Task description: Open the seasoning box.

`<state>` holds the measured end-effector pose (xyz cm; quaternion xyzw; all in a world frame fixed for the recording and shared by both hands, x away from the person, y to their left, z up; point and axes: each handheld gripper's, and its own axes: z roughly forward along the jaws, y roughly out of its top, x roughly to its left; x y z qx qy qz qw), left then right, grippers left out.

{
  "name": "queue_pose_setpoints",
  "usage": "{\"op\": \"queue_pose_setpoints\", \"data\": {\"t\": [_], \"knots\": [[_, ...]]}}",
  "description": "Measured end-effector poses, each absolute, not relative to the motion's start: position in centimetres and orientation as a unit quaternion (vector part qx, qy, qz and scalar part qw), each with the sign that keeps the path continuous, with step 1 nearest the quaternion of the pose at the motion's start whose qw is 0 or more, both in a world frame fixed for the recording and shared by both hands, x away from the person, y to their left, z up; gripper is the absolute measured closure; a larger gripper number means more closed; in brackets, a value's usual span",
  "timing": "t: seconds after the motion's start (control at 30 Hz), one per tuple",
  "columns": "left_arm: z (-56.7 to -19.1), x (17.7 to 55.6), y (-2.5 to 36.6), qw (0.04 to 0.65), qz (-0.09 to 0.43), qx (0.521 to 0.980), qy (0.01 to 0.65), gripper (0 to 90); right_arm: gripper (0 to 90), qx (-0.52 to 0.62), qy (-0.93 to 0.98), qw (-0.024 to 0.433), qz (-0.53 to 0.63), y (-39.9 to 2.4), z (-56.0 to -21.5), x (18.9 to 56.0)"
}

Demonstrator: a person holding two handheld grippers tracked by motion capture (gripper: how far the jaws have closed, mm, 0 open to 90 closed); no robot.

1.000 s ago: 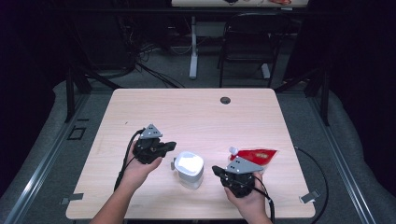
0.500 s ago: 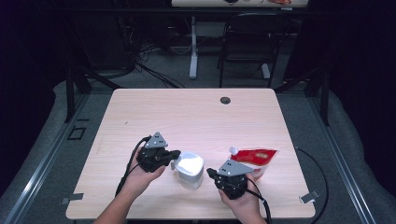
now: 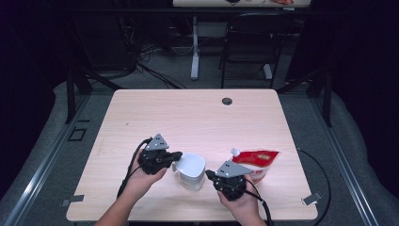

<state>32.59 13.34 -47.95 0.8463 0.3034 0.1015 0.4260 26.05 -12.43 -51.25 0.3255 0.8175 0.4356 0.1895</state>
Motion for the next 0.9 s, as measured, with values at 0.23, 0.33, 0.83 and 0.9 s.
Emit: {"op": "queue_pose_setpoints", "data": {"t": [0.23,0.33,0.83,0.9], "knots": [[-47.95,32.65,13.38,0.426,0.098,0.847,0.303,90.0,90.0,0.326,0.817,0.191,0.437,-12.19,-51.19,26.18],[-47.94,32.66,13.40,0.425,0.096,0.847,0.304,90.0,90.0,0.322,0.819,0.190,0.435,-12.02,-51.22,26.14],[-47.96,32.54,13.39,0.424,0.101,0.845,0.309,90.0,90.0,0.315,0.822,0.189,0.436,-11.58,-51.06,26.21],[-47.96,32.52,13.37,0.424,0.100,0.845,0.311,90.0,90.0,0.315,0.822,0.189,0.436,-11.58,-51.06,26.21]]}}
